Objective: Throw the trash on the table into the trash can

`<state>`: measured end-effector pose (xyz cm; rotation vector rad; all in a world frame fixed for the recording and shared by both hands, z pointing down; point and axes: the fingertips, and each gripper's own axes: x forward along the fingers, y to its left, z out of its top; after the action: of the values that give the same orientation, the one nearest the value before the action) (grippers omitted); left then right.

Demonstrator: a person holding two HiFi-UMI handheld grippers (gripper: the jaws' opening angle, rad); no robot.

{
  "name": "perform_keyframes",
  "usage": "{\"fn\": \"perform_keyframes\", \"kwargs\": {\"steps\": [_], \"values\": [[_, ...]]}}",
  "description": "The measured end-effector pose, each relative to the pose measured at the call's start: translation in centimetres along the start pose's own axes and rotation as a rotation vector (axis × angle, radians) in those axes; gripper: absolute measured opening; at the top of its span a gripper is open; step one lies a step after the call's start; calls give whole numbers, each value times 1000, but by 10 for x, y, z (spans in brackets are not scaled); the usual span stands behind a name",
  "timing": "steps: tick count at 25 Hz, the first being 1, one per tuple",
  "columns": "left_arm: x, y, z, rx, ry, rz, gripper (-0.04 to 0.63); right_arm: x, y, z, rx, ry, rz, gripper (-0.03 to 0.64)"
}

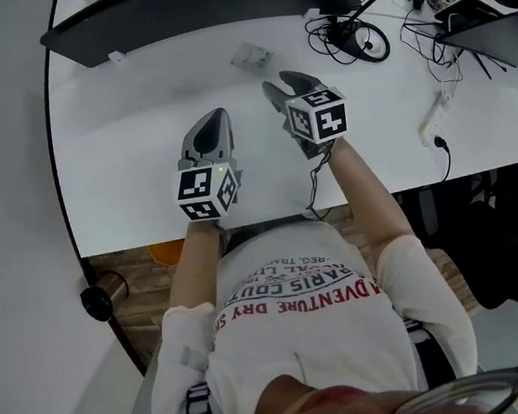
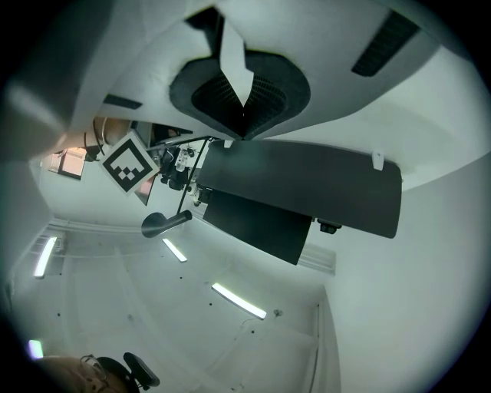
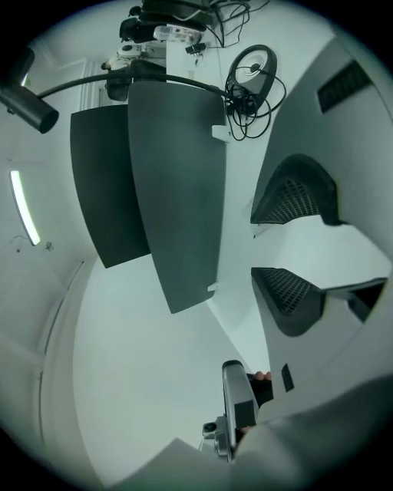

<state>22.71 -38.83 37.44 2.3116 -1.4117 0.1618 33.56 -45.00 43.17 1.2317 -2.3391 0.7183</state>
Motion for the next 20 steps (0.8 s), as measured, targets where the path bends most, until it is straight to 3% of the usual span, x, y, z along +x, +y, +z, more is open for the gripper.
{"fn": "perform_keyframes", "kwargs": {"steps": [10, 20], "values": [[67, 50, -26, -21, 73, 82, 23, 121, -73, -7, -65, 147, -39, 195], [91, 70, -57, -135, 115, 106, 23, 174, -109, -36, -99, 265, -95, 201]]}}
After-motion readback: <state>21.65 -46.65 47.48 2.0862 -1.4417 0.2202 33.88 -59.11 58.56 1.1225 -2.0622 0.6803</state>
